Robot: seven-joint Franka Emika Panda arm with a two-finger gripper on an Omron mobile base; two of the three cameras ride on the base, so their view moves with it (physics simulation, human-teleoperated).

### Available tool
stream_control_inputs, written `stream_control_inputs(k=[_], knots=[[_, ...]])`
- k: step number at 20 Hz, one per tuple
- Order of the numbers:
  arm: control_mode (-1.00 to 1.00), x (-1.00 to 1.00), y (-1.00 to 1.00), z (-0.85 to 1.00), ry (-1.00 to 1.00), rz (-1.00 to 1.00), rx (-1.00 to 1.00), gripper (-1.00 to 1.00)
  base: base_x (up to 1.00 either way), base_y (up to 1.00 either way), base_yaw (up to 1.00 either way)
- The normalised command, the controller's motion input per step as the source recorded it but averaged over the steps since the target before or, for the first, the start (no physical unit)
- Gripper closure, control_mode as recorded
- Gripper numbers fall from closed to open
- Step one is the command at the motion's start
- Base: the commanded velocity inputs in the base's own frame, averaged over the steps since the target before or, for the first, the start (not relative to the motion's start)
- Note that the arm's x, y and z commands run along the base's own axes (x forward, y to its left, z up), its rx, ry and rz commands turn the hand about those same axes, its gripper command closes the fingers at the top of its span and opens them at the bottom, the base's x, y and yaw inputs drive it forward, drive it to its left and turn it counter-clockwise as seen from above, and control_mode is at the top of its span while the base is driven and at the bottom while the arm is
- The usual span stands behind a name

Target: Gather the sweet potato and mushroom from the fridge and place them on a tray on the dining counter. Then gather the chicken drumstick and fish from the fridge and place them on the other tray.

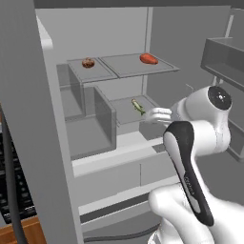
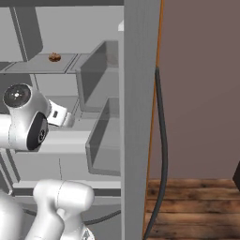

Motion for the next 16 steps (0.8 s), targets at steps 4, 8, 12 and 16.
stream_control_inputs(k=[4, 8, 12, 16], knots=[[-1.0, 0.45, -0.33, 0.0, 0.0, -0.08, -0.09, -1.0, 0.0, 0.0, 0.0], [-1.0, 0.7, -0.21, 0.0, 0.02, 0.0, -0.13, -1.0, 0.0, 0.0, 0.0], [-1.0, 0.69, -0.13, 0.0, 0.09, 0.0, -0.1, -1.0, 0.0, 0.0, 0.0], [-1.0, 0.68, -0.01, -0.03, 0.1, 0.03, -0.05, -1.0, 0.0, 0.0, 0.0]])
